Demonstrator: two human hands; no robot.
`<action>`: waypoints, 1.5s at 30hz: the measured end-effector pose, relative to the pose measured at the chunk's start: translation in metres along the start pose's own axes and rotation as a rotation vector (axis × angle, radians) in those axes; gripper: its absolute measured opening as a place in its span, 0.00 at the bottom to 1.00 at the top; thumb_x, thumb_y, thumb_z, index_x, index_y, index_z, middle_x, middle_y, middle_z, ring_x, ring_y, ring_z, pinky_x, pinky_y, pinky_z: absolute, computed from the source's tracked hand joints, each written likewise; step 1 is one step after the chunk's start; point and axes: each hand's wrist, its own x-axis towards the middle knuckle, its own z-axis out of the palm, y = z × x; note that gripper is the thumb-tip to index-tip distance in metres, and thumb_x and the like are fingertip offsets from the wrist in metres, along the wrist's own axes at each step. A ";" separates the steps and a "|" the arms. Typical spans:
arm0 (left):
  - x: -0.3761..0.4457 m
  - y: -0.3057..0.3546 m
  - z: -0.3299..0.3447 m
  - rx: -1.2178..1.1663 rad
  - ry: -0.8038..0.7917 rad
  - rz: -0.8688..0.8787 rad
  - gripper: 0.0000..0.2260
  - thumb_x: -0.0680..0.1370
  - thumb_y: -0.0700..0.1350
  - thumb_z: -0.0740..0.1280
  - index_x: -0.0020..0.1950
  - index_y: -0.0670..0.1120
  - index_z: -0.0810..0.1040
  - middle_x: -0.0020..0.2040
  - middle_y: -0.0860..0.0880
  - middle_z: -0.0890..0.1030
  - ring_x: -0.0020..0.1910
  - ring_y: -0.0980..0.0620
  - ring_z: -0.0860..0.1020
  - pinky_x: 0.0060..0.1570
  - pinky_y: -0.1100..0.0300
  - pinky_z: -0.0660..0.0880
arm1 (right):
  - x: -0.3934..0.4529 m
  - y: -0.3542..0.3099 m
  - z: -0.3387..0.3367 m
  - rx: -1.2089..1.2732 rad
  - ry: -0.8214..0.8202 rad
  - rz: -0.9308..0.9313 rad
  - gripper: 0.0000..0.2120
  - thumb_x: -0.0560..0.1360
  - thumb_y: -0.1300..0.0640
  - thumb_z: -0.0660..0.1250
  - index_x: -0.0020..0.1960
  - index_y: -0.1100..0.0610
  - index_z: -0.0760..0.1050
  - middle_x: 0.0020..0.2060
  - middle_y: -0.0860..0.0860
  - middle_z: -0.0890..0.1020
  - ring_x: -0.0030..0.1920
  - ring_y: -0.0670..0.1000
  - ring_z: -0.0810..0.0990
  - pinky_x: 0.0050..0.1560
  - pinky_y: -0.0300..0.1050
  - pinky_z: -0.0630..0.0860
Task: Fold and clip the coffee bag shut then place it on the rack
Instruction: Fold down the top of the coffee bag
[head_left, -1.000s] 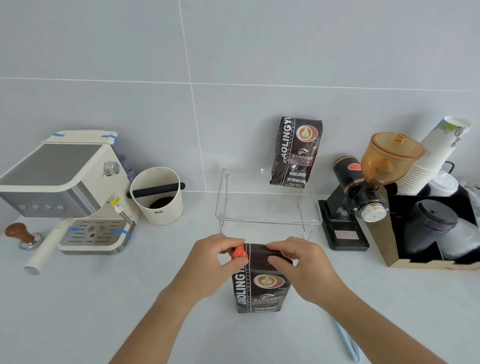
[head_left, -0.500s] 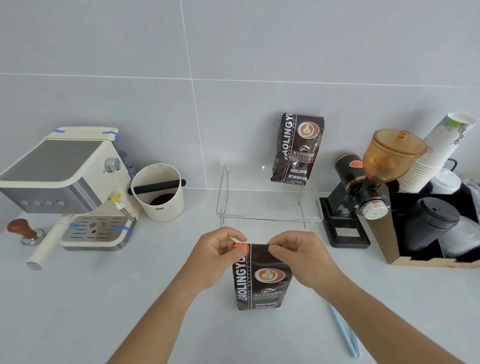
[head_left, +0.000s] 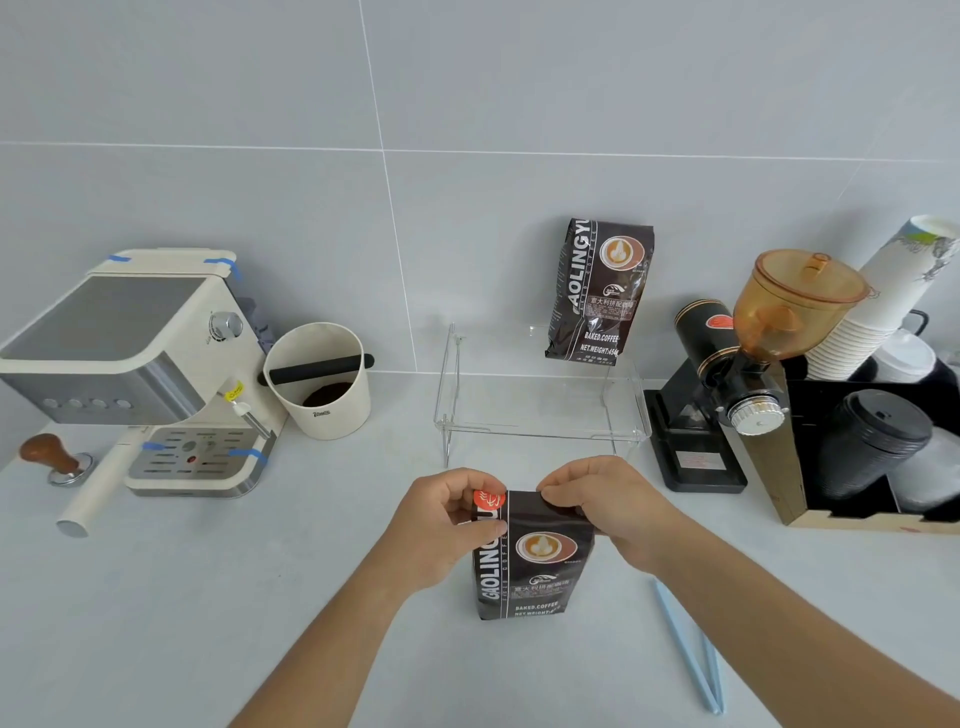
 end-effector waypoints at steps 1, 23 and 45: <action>0.000 -0.001 0.000 -0.010 0.007 0.000 0.15 0.66 0.32 0.75 0.42 0.53 0.84 0.40 0.46 0.83 0.39 0.51 0.80 0.45 0.57 0.79 | 0.002 -0.001 -0.001 -0.014 -0.015 0.006 0.07 0.74 0.65 0.68 0.39 0.60 0.82 0.36 0.57 0.84 0.36 0.53 0.81 0.37 0.42 0.75; 0.001 -0.005 -0.004 0.057 0.038 -0.048 0.12 0.69 0.34 0.75 0.39 0.52 0.85 0.37 0.52 0.87 0.41 0.54 0.84 0.48 0.59 0.79 | -0.001 0.024 -0.016 -0.825 -0.114 -0.654 0.08 0.77 0.56 0.67 0.51 0.54 0.84 0.39 0.47 0.77 0.38 0.42 0.73 0.42 0.34 0.69; -0.004 -0.018 -0.008 0.153 0.009 0.081 0.10 0.74 0.35 0.71 0.44 0.49 0.86 0.43 0.49 0.88 0.43 0.53 0.84 0.47 0.64 0.78 | -0.007 0.057 -0.040 -0.285 0.015 -0.510 0.13 0.71 0.62 0.76 0.41 0.42 0.84 0.40 0.45 0.89 0.42 0.44 0.87 0.48 0.36 0.81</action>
